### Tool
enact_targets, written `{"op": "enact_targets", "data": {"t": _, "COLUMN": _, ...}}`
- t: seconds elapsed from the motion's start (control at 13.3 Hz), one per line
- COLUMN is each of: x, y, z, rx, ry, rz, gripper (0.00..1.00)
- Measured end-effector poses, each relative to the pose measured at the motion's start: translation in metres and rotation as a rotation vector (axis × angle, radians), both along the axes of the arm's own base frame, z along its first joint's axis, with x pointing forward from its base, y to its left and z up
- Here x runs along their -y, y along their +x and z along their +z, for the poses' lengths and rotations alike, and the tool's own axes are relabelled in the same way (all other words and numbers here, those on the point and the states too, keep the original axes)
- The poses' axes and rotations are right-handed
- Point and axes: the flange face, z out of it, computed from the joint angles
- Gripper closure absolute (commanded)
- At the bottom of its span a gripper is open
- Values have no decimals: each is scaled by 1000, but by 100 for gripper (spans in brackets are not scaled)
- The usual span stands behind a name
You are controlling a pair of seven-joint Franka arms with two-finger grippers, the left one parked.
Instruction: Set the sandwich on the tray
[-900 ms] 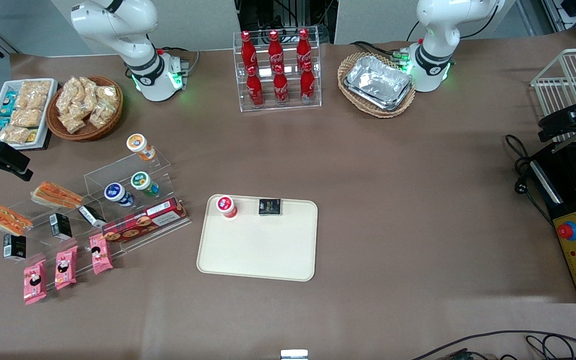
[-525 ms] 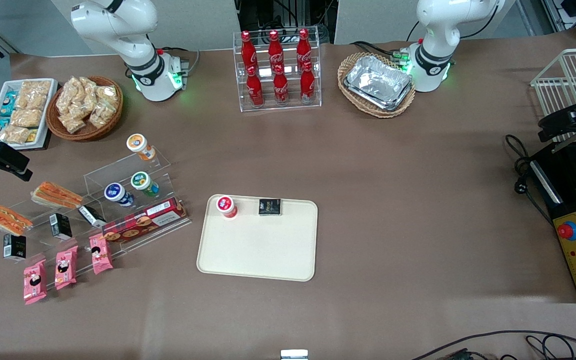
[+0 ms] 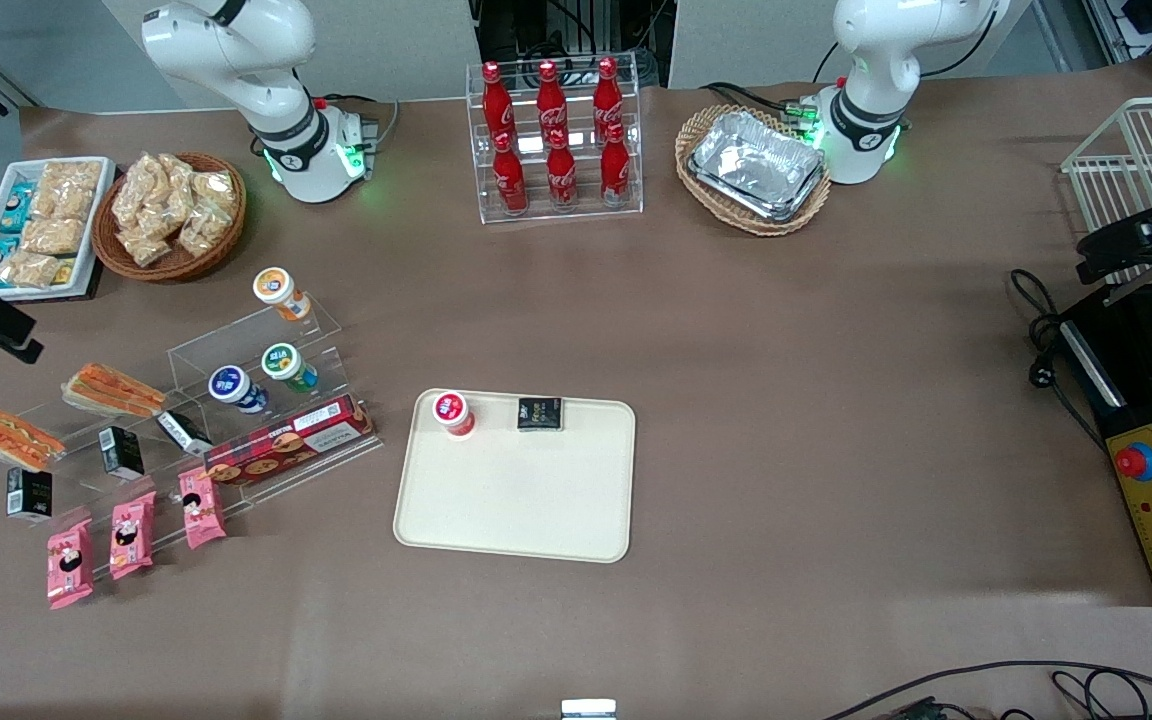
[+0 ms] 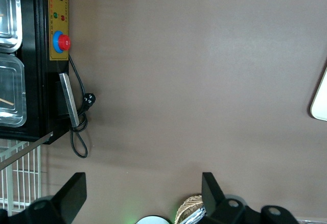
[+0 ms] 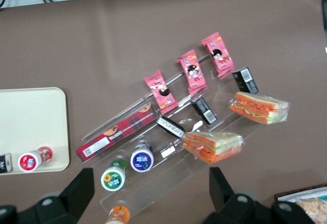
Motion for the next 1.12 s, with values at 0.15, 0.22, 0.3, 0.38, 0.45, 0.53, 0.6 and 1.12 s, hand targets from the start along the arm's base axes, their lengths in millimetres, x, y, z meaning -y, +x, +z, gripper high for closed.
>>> {"op": "enact_targets", "data": {"t": 0.15, "x": 19, "y": -2, "z": 0, "rx": 0, "ry": -1, "rz": -35, "gripper": 0}}
{"op": "enact_targets", "data": {"t": 0.22, "x": 28, "y": -3, "z": 0, "rx": -1, "ry": -2, "rz": -51, "gripper": 0}}
{"op": "enact_targets", "data": {"t": 0.3, "x": 37, "y": -5, "z": -1, "rx": -2, "ry": -2, "rz": -66, "gripper": 0}}
{"op": "enact_targets", "data": {"t": 0.38, "x": 48, "y": -6, "z": -2, "rx": 1, "ry": -4, "rz": -85, "gripper": 0}}
{"op": "enact_targets", "data": {"t": 0.45, "x": 60, "y": -6, "z": -3, "rx": 7, "ry": -6, "rz": -107, "gripper": 0}}
{"op": "enact_targets", "data": {"t": 0.53, "x": 73, "y": -7, "z": -6, "rx": 8, "ry": -9, "rz": -129, "gripper": 0}}
{"op": "enact_targets", "data": {"t": 0.6, "x": 85, "y": -6, "z": -11, "rx": 7, "ry": -13, "rz": -148, "gripper": 0}}
{"op": "enact_targets", "data": {"t": 1.12, "x": 126, "y": 12, "z": -47, "rx": -23, "ry": -63, "rz": 0, "gripper": 0}}
